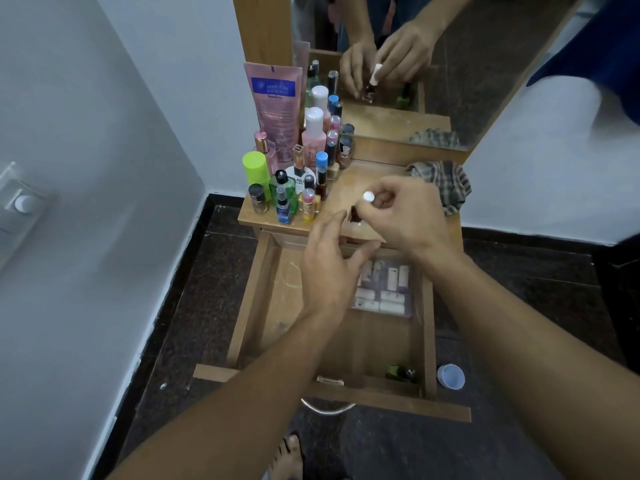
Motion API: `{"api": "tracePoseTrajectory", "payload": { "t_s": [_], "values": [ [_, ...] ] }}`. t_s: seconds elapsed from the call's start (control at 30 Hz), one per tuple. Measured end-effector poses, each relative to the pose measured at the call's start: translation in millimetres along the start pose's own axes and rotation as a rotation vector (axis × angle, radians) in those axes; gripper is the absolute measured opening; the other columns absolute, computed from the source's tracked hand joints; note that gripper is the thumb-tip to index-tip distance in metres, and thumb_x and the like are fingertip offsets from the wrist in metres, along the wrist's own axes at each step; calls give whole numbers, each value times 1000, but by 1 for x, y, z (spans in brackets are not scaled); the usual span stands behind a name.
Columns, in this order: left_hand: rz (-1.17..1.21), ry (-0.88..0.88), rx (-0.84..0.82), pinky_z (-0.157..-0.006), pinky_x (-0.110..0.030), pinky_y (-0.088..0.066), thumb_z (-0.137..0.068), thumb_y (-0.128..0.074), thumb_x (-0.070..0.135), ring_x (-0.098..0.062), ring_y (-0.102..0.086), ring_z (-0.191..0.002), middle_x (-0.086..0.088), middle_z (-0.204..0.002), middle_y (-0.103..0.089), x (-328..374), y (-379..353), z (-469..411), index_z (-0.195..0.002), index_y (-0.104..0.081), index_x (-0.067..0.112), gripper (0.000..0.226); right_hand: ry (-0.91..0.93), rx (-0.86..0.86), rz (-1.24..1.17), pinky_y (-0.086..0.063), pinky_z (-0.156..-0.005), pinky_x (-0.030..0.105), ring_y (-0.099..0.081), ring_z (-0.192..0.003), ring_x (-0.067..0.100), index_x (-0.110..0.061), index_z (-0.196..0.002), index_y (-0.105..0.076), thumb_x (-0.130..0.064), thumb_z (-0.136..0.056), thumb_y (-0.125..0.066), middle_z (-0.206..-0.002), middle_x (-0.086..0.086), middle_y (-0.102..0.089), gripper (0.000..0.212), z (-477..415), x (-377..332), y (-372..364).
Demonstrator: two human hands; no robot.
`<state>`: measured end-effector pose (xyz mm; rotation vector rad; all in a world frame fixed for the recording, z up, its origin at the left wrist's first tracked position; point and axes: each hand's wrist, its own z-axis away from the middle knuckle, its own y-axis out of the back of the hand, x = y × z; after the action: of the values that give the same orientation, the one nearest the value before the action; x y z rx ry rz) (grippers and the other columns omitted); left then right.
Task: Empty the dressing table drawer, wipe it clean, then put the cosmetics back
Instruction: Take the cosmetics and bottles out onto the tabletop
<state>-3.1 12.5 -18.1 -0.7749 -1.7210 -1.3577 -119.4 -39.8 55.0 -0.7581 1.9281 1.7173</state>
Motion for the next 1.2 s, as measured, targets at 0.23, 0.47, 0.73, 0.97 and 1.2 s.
{"api": "tracePoseTrajectory", "payload": {
  "t_s": [0.23,0.47,0.73,0.97,1.2],
  "values": [
    [24,33,21,-95,-33,-53,-85,-79,41,-4,-57,-111,11,-123,-59,-17,-5,5,-131,-60,24,53,-103,88,58,-48,-65,22,-66,-70,6,-25,-81,-77,-30,-81,-73,-63,-12,-66,6,-59,-11,-32],
    [-3,-15,18,-88,-33,-55,-85,-79,40,-7,-60,-102,11,-119,-57,-22,-6,2,-130,-61,24,51,-118,65,39,-60,-76,35,-69,-74,8,-29,-75,-73,-32,-82,-76,-67,-11,-69,8,-78,-11,-50],
    [4,-62,-4,-80,-21,-51,-86,-78,37,-9,-61,-96,9,-119,-55,-27,-5,2,-131,-60,23,50,-159,42,38,-58,-77,22,-65,-77,1,-19,-105,-78,-37,-83,-82,-86,-10,-72,29,-67,-9,-41],
    [-12,-183,-29,-68,-20,-47,-90,-70,18,-7,-56,-76,6,-91,-60,-31,-8,34,-97,-69,18,8,-176,-455,314,-52,-64,23,-65,-75,5,-20,-82,-77,-29,-82,-81,-83,-4,-73,10,16,19,5],
    [-346,168,-695,-85,-31,-52,-91,-67,28,-13,-65,-95,10,-101,-70,-40,-19,55,-107,-70,31,17,-277,-945,680,-49,-60,31,-64,-83,22,-24,-78,-62,-36,-70,-85,-92,2,-63,27,98,52,-5]
  ]
}}
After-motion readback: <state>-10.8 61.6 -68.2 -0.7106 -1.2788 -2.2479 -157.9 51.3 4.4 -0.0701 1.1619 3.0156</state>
